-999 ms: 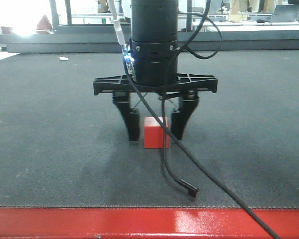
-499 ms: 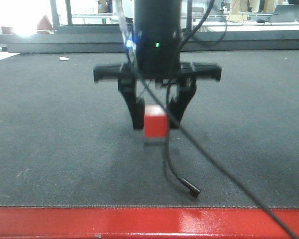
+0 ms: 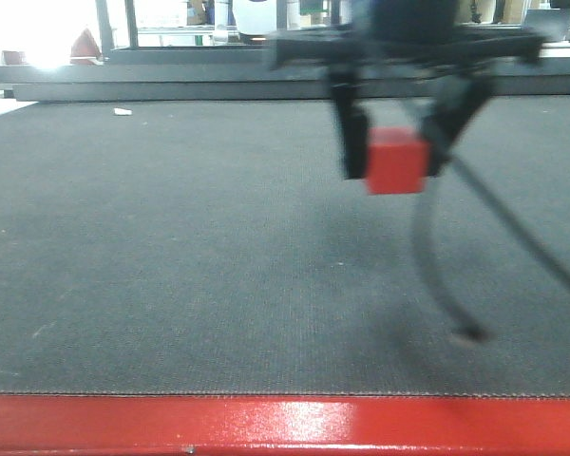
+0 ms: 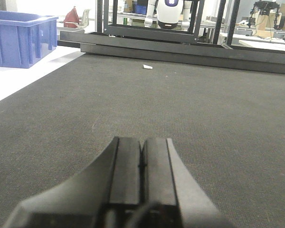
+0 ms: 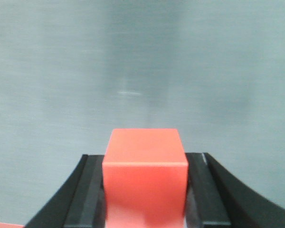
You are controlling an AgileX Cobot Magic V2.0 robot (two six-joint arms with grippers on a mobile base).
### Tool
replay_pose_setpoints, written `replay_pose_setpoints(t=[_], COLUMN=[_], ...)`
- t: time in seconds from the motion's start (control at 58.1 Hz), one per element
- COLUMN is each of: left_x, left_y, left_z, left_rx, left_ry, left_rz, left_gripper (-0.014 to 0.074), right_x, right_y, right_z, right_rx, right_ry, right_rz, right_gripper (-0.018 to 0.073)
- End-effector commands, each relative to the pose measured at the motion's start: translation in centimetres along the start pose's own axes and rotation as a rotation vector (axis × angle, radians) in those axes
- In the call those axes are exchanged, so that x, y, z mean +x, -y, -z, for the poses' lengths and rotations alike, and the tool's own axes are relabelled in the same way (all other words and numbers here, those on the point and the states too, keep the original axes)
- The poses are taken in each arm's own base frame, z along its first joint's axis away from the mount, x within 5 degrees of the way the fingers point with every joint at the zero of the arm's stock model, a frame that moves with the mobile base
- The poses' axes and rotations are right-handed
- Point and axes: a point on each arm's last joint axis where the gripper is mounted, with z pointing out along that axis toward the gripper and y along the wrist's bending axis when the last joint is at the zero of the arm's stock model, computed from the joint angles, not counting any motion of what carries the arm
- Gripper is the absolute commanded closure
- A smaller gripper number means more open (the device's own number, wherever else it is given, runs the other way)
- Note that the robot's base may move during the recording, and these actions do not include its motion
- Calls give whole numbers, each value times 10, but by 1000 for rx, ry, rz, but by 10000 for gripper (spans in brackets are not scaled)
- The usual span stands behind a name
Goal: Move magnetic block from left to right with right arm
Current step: 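Close the right gripper on the red cube and lift it, then raise the held red cube clear of the table with the right gripper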
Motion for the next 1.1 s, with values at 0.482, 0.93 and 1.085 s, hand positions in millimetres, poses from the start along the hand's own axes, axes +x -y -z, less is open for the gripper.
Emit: replay_pose_setpoints(t=[0.482,0.93,1.085], left_x=[-6,-6,-6], left_y=[0,0,0], left_z=[1,1,1], left_rx=[8,8,8], left_ry=[90,90,90], left_rz=[11,11,11], left_gripper=[713,713,713], right_x=[76,160,189], right_y=[153,173,174], right_z=[60,73,72], right_rx=[-9,101,94], right_ry=[644,1088,1221], right_rz=[55,135,116], right_gripper=[379,379,379])
